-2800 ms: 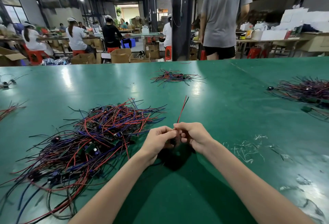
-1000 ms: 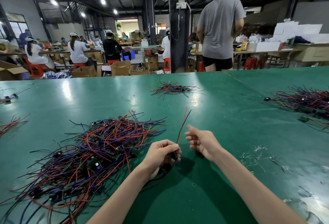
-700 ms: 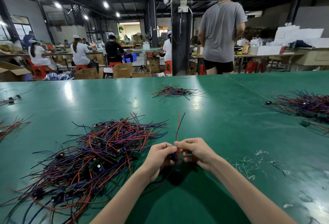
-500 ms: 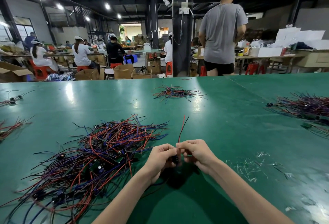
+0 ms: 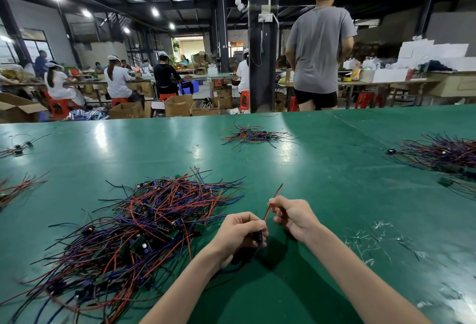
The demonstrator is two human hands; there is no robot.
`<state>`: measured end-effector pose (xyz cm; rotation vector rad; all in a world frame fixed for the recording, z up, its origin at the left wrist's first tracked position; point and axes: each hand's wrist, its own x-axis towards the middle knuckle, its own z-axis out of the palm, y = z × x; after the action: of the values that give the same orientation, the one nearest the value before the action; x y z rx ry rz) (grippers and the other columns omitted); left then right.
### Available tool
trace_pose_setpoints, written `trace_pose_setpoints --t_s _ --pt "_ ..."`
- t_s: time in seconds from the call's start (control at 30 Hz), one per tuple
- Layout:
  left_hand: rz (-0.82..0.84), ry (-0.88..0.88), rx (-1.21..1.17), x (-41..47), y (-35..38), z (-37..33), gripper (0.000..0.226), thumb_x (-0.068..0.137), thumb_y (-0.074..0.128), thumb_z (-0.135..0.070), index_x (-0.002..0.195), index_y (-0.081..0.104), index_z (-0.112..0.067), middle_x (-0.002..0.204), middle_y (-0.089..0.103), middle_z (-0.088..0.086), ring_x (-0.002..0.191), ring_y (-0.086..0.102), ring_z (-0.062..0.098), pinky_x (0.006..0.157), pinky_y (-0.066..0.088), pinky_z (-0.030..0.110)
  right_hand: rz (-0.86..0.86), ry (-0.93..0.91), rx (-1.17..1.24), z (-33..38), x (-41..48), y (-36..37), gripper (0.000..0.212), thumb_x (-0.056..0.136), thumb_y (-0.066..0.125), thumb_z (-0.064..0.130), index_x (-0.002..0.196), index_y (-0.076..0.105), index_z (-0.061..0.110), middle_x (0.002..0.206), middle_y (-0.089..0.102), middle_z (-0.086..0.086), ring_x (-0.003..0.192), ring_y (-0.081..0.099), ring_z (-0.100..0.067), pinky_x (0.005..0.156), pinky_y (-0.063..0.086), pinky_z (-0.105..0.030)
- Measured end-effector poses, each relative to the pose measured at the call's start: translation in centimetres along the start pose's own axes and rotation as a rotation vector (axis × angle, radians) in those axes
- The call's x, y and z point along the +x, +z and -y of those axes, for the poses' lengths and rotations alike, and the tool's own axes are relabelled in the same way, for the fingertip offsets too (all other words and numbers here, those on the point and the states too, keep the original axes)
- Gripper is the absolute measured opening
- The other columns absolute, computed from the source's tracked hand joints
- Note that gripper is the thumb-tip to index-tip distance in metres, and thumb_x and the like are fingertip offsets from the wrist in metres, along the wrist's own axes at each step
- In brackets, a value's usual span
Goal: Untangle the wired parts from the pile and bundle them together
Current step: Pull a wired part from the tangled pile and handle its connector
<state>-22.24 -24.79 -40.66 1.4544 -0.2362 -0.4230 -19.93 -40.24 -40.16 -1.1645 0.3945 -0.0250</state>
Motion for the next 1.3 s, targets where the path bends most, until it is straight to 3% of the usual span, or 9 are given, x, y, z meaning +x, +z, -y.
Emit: trace_pose_setpoints --t_s 0.43,0.8,0.97,1.07,1.2,1.3 --pt "0.062 -0.025 0.019 0.0 -0.3 -0.3 0.018 0.088 0.058 0.003 0.07 0.057 0.0 0.066 0.063 0.013 0.05 0.057 0.019 0.051 0.05 0.024 -0.118 0.024 0.152 1.1 1.9 -2.5 0.024 0.084 0.06 -0.001 0.06 0.057 -0.001 0.043 0.053 -0.006 0.031 0.038 -0.007 0.032 0.032 -0.015" --pt "0.082 -0.026 0.022 -0.5 -0.3 -0.6 0.018 0.087 0.058 0.003 0.069 0.059 -0.001 0.065 0.064 0.013 0.049 0.057 0.018 0.051 0.05 0.025 -0.14 -0.014 0.163 1.2 1.6 -3.0 0.012 0.078 0.069 -0.005 0.068 0.061 -0.003 0.049 0.057 -0.006 0.033 0.044 -0.006 0.035 0.039 -0.015" --pt "0.117 -0.025 0.037 -0.6 -0.1 -0.8 0.022 0.086 0.06 0.0 0.065 0.063 -0.007 0.066 0.065 0.01 0.05 0.057 0.016 0.052 0.05 0.024 -0.147 -0.009 0.24 1.3 1.5 -3.4 0.021 0.084 0.063 0.001 0.063 0.059 -0.002 0.045 0.053 -0.005 0.033 0.04 -0.007 0.033 0.035 -0.014" --pt "0.135 -0.04 0.046 -0.8 -0.1 -0.8 0.024 0.085 0.062 -0.003 0.063 0.066 -0.011 0.066 0.066 0.009 0.052 0.057 0.016 0.054 0.051 0.025 -0.128 0.005 0.236 1.4 1.2 -3.3 0.02 0.087 0.064 0.004 0.068 0.061 -0.004 0.053 0.055 -0.008 0.037 0.042 -0.008 0.033 0.039 -0.016" --pt "-0.024 -0.014 -0.013 -0.6 -0.4 -1.0 0.021 0.084 0.065 -0.008 0.065 0.067 -0.014 0.07 0.067 0.006 0.056 0.057 0.01 0.051 0.047 0.021 0.006 0.001 0.09 1.5 0.1 -2.8 0.031 0.088 0.065 0.031 0.079 0.065 0.001 0.062 0.06 -0.004 0.047 0.046 -0.01 0.038 0.045 -0.019" --pt "-0.24 0.022 -0.092 -0.2 -1.1 -1.3 0.013 0.082 0.069 -0.015 0.069 0.07 -0.016 0.075 0.069 -0.002 0.062 0.058 0.005 0.053 0.041 0.019 0.183 0.021 -0.126 0.9 -1.3 -1.7 0.038 0.074 0.071 0.037 0.086 0.065 0.002 0.067 0.063 -0.004 0.05 0.048 -0.01 0.043 0.046 -0.02"
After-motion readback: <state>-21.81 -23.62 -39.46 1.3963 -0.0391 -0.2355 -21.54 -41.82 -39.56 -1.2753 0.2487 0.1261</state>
